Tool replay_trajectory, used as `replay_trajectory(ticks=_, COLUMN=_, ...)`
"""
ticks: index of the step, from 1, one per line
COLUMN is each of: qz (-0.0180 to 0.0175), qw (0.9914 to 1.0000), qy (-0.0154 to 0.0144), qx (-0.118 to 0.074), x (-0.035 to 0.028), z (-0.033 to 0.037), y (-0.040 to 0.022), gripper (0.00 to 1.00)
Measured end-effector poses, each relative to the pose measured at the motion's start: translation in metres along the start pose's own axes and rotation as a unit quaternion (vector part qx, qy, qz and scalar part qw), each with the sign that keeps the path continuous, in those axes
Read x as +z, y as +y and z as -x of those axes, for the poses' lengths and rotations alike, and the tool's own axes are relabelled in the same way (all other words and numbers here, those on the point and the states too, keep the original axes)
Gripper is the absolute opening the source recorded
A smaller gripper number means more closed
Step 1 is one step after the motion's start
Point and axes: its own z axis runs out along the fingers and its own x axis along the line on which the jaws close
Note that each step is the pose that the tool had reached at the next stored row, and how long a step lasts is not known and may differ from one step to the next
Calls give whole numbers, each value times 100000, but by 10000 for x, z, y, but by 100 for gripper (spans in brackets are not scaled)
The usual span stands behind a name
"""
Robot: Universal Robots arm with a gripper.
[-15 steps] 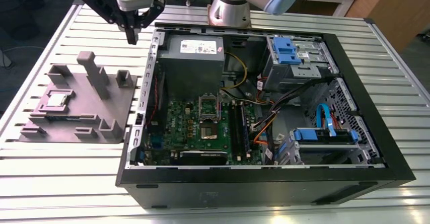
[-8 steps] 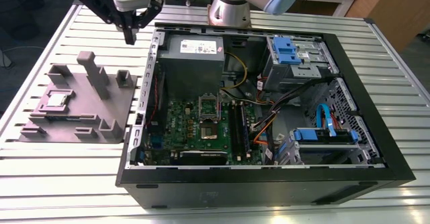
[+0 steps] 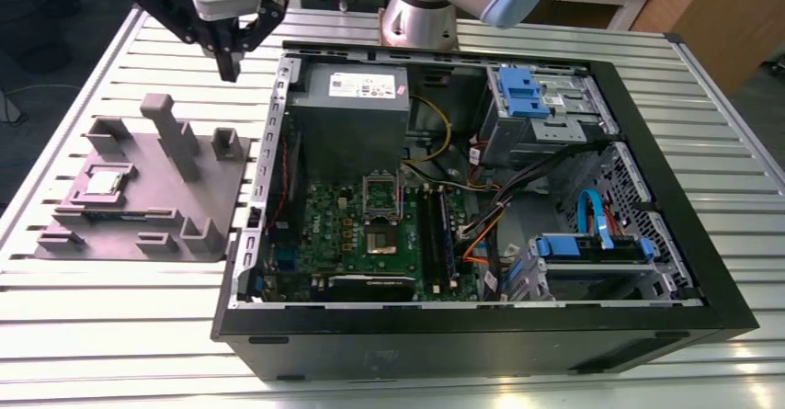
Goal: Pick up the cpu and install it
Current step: 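Reach for the cpu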
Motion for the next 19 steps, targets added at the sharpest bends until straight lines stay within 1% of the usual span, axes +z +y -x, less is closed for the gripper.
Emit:
replay_trajectory(ticks=2, qz=-16, qw=99999, qy=-346, qx=-8, x=1, z=-30, y=-2, gripper=10)
replay_trajectory(ticks=4, qz=-150, qw=99995, qy=-953, qx=-24, x=2, z=-55, y=-4, gripper=10)
replay_trajectory(ticks=5, qz=-190, qw=99994, qy=-1100, qx=-28, x=2, z=-61, y=-5, gripper=10)
replay_trajectory(ticks=6, qz=-205, qw=99993, qy=-1184, qx=-30, x=3, z=-65, y=-5, gripper=10)
replay_trajectory(ticks=14, qz=-207, qw=99992, qy=-1220, qx=-35, x=3, z=-70, y=-5, gripper=10)
replay_trajectory(ticks=19, qz=-206, qw=99992, qy=-1220, qx=-35, x=4, z=-88, y=-7, gripper=10)
